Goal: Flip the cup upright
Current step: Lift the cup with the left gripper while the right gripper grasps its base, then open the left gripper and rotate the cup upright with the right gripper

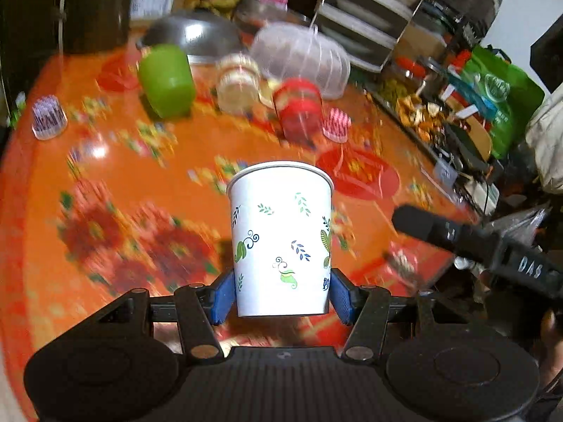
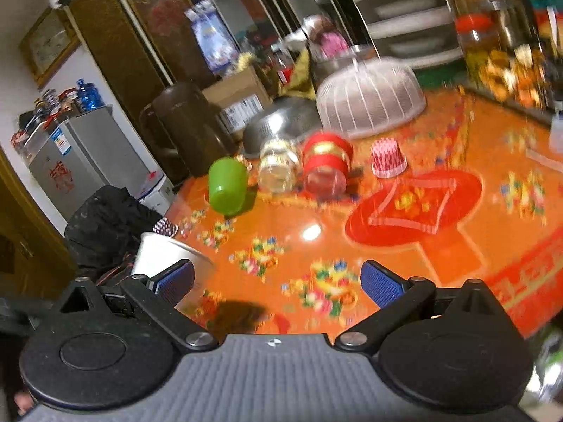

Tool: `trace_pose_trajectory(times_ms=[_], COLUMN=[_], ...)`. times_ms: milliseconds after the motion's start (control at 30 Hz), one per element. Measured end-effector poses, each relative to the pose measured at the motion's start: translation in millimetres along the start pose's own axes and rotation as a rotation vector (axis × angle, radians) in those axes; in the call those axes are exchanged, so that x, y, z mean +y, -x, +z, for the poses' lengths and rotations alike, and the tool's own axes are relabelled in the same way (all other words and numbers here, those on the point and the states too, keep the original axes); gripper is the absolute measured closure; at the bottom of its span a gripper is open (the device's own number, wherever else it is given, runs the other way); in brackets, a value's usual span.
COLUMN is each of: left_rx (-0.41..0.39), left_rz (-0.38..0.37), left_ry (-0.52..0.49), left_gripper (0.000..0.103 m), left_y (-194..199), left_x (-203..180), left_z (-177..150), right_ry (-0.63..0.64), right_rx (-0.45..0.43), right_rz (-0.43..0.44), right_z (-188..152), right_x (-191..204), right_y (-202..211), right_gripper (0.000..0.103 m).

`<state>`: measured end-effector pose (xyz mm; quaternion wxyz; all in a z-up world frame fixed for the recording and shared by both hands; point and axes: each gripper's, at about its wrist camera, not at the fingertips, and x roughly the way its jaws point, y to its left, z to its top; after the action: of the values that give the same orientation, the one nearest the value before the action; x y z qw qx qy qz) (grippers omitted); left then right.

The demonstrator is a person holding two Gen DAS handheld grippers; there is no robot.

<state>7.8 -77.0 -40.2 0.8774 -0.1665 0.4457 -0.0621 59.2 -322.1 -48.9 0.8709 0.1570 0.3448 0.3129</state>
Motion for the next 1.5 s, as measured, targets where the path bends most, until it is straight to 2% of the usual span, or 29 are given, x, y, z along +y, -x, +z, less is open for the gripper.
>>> trace_pose_trajectory(times_ms=[133,300,467,633,1000,1333,1367,1433,1500], left_rx=[0.033,0.057,0.054,0.057,0.048,0.045,0.063,0.057,0.052], left_rz=[-0.021,-0.028,-0.036,-0.047,-0.062,-0.034,-0.013,0.024,0.055], left_ry=[0.010,0.015,0.012,0.016,0.029,0.012,0.005,-0.038,-0.078], left_gripper=[0.044,0.043,0.043,0.044,0.044,0.043,0.041,0.014,0.014], left_y=[-14.0,-25.0,-26.3,-25.1,-22.8,-19.6,-19.4,-19.4,-19.1], left_x=[-8.8,-12.9,-15.6,-12.6,-8.2,-9.8,-11.1,-15.4,-17.5], left_z=[-11.9,-20.5,-25.5,-25.3,-26.8,-27.3,-27.4,-28.1,-30.4], right_ry=[-0.081,-0.176,-0.190,-0.179,-0.138,-0.095,-0.095,-0.091,-0.093], right_rx=[0.068,0.242,0.353,0.383,0.416,0.425,0.427,0.430,0.436], right_rz=[0.013,0.089,0.101,0.078,0.004,-0.014,-0.014,-0.016,-0.013], right_z=[-1.1,-1.2,-0.6,5.2,8.4,11.3,11.3,10.7,10.4], right_x=[-6.5,-8.3,3.3,10.4,22.5,34.4,35.3,36.6,37.1], right_y=[-3.0,-26.2,-47.5,-59.0,-73.4,-79.4,-80.3,-81.7,-83.8], right_gripper=[0.001,0.001,0.001,0.003,0.028,0.031,0.032,0.032,0.032])
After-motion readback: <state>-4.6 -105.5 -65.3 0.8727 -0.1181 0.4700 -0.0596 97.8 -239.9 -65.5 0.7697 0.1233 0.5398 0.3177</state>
